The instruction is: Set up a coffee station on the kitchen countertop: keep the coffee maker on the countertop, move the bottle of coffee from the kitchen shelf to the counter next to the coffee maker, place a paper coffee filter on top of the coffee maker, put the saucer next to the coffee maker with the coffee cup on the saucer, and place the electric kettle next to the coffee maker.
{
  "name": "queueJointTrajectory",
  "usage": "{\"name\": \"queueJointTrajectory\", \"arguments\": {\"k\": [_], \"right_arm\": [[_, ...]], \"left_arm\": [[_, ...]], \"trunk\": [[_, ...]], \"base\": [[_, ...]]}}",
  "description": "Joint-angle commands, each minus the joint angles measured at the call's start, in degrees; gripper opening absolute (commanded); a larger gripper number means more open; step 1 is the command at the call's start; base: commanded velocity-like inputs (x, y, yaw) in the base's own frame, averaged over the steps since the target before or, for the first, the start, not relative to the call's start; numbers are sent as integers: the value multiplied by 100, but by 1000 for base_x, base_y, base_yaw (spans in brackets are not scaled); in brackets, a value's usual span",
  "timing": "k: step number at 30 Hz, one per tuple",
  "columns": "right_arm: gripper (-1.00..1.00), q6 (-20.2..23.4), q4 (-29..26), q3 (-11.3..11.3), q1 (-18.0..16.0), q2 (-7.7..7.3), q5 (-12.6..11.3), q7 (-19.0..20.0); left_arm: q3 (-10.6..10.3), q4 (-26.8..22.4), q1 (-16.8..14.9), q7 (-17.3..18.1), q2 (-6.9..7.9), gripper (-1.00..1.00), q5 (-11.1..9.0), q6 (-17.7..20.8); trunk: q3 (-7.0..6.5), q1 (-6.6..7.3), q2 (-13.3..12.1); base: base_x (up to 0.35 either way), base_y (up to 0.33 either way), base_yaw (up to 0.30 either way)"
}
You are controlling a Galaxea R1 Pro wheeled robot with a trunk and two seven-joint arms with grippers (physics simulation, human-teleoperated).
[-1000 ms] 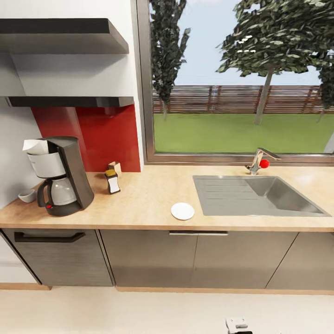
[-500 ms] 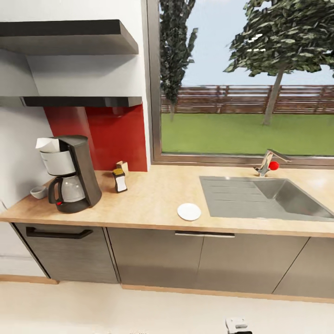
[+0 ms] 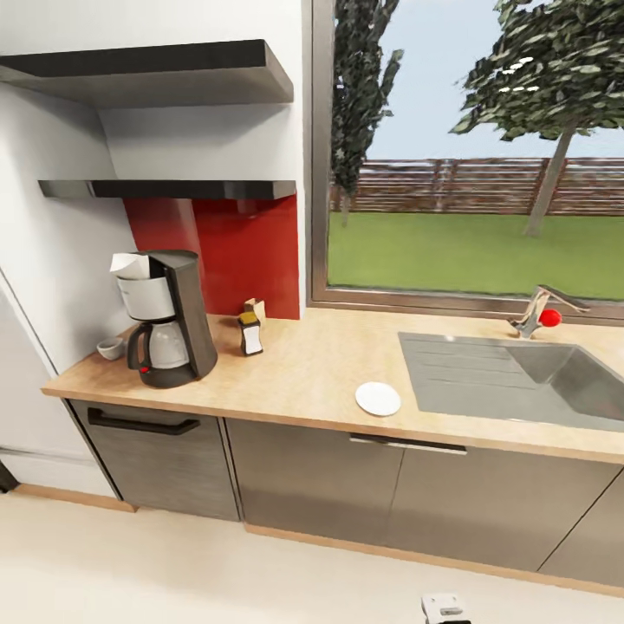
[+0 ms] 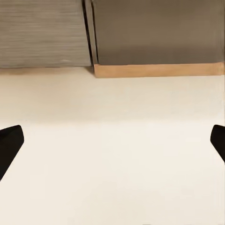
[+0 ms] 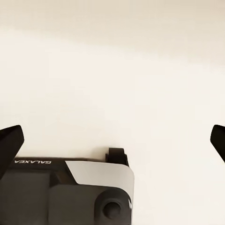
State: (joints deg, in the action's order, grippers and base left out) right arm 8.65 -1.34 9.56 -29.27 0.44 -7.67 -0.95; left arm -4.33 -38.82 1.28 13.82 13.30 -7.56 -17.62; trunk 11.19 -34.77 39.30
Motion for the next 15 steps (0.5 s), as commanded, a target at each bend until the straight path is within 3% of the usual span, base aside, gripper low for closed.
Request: {"name": "queueJointTrajectory", "arguments": {"k": [1, 5, 8, 15], "right_arm": [[100, 32, -11, 49, -1, 0, -59, -10], [100, 31, -12, 47, 0, 0, -59, -17], [100, 31, -13, 48, 0, 0, -59, -18], [100, 22, -12, 52, 0, 0, -59, -19]], "left_arm": [[1, -133, -41, 99, 21, 100, -59, 182], [278, -767, -513, 673, 88, 100, -68, 1378], [423, -1001, -992, 1210, 102, 100, -66, 2020], [491, -1119, -2222, 2484, 87, 100, -65, 3339]], "trunk": [[8, -1, 7], [8, -1, 7], [8, -1, 7], [8, -1, 7]], "base": [[0, 0, 28], [0, 0, 11], [0, 0, 3], [0, 0, 0]]}}
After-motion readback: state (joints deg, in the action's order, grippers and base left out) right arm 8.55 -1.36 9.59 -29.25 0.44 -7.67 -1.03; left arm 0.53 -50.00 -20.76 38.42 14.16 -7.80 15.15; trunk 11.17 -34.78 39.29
